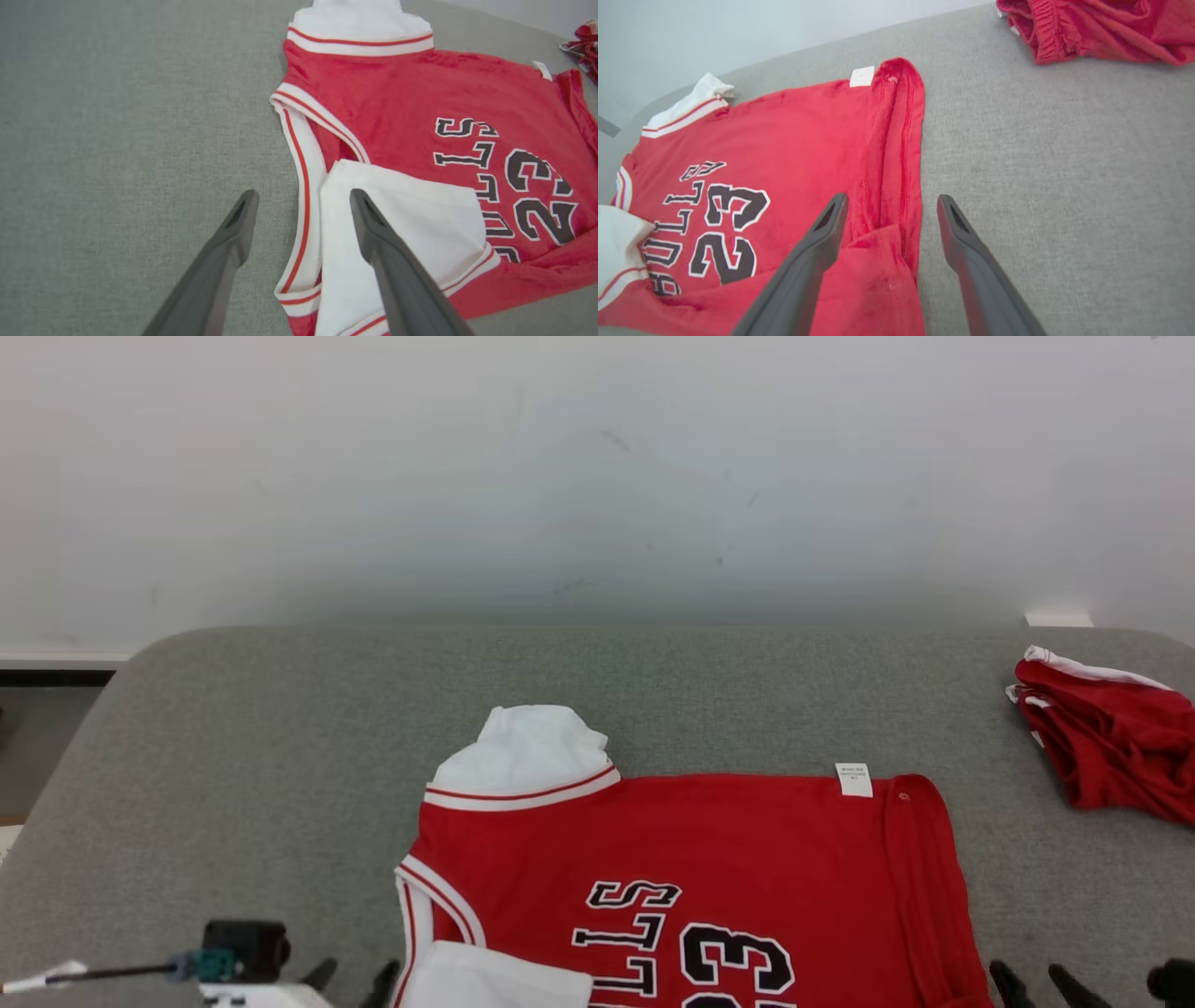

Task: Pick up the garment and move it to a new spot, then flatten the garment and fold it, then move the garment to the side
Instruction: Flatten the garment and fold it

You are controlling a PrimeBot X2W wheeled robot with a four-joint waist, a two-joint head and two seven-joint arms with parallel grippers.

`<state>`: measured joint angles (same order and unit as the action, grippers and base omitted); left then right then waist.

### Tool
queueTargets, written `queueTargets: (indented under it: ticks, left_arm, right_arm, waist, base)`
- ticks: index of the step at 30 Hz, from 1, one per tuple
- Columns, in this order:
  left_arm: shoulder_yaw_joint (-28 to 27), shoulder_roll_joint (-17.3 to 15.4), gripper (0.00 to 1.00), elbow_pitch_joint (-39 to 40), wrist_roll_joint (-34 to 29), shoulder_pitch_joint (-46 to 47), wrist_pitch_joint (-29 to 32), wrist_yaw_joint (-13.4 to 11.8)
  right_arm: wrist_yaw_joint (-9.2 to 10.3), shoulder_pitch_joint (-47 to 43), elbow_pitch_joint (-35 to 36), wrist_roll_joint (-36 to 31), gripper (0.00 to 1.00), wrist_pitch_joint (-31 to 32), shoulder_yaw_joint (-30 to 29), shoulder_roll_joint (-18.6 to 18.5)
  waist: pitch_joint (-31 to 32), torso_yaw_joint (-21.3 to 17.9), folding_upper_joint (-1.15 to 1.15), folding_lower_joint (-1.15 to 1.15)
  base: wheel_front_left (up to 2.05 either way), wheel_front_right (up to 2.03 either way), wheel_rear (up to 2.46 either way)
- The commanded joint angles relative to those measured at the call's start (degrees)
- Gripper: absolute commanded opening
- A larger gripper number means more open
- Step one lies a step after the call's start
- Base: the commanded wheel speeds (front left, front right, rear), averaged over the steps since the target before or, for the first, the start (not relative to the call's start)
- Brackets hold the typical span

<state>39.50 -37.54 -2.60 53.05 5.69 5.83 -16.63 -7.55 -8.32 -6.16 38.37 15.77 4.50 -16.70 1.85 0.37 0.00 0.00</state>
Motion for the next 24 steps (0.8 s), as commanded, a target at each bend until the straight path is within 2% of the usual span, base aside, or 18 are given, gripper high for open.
queueTargets:
  ticks: [1, 5, 8, 12, 16, 24]
  left_arm:
    - [-0.39, -0.7, 1.0, 0.44, -1.32, 2.31, 0.49, 0.38]
    - [-0.34, -1.3, 1.0, -1.03, -2.03, 10.53, 3.94, 3.56]
    - [-0.97, -0.26, 1.0, -4.66, -1.27, 17.03, 5.94, 7.17]
    - [-0.95, 1.84, 1.0, -12.12, -0.31, 25.94, 8.82, 12.09]
    - [-0.24, 4.74, 1.0, -19.9, -0.52, 34.73, 11.59, 15.97]
    - [1.27, 9.04, 1.0, -33.66, -0.06, 48.92, 18.02, 21.35]
  right_arm:
    - [0.15, 2.19, -0.09, -0.3, 1.0, -0.4, -0.32, 0.62]
    - [0.15, 10.14, -2.71, -2.32, 1.0, 0.03, 0.77, 0.95]
    - [0.15, 17.26, -5.81, -2.58, 1.0, 0.04, 2.34, 1.24]
    - [0.15, 26.62, -12.24, -2.3, 1.0, -0.35, 5.03, 1.54]
    - [0.15, 35.4, -20.04, -2.53, 1.0, -0.57, 7.95, 1.39]
    - [0.15, 49.16, -31.0, -0.69, 1.0, -1.68, 14.68, 2.34]
  waist:
    - [-0.81, -0.39, 0.0, 0.0]
    - [-3.13, -0.83, 0.0, 0.0]
    - [-5.49, -1.53, 0.0, 0.0]
    - [-8.52, -2.31, 0.0, 0.0]
    - [-12.14, -2.61, 0.0, 0.0]
    - [-20.23, -3.75, 0.0, 0.0]
  base:
    - [0.0, 0.0, 0.0]
    - [0.0, 0.0, 0.0]
    - [0.0, 0.0, 0.0]
    - [0.0, 0.0, 0.0]
    - [0.0, 0.0, 0.0]
    - [0.0, 0.0, 0.0]
